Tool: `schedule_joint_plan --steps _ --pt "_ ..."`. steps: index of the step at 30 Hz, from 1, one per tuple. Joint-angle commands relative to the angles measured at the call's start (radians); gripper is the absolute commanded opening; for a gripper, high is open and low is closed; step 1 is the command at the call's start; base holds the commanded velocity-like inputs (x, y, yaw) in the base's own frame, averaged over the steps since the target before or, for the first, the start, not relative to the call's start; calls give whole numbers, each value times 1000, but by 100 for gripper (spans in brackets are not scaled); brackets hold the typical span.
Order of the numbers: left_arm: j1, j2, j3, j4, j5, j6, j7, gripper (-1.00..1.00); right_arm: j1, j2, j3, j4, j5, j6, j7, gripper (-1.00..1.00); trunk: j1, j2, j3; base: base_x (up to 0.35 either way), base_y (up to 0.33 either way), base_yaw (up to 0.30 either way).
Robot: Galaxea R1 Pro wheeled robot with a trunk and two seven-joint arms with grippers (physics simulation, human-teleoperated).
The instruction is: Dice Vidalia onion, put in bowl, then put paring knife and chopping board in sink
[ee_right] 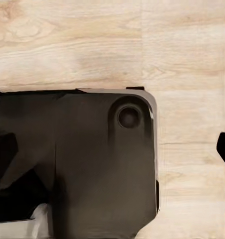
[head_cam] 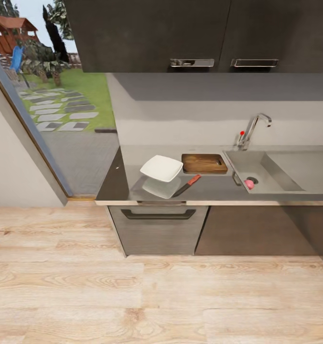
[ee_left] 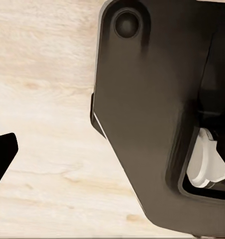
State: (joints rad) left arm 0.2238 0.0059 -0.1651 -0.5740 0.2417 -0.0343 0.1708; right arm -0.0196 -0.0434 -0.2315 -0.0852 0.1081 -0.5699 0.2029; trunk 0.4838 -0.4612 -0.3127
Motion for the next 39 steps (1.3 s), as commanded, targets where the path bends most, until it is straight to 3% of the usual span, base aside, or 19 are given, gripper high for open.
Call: schedule_joint_plan --steps 1,5,6,9,13,16,27,39 --pt "0 1 -8 2 10 -4 4 100 0 -6 -8 6 11 -3 -18 100 0 -1 -1 0 0 0" --pt "0 2 -9 4 10 -8 -37 100 0 -9 -11 7 9 5 -101 100 0 -1 -1 0 0 0" --pt "0 3 -10 6 10 -41 -75 100 0 -3 -12 -7 9 8 -175 100 0 -1 -1 0 0 0" --pt "0 3 -9 18 10 -79 -89 100 0 7 -12 -61 8 14 -214 100 0 -1 -1 0 0 0" --pt "0 3 -9 32 9 -97 -94 100 0 12 -12 -165 4 20 -228 100 0 -1 -1 0 0 0" --pt "0 3 -8 35 8 -100 -95 100 0 12 -13 -191 3 17 -229 100 0 -1 -1 0 0 0" --pt "0 3 -7 59 8 -108 -94 100 0 15 -15 -202 -1 3 -230 100 0 -1 1 -65 -36 0" --pt "0 2 -7 62 8 -116 -91 100 0 17 -14 -195 -1 3 -230 100 0 -1 19 -139 -234 0"
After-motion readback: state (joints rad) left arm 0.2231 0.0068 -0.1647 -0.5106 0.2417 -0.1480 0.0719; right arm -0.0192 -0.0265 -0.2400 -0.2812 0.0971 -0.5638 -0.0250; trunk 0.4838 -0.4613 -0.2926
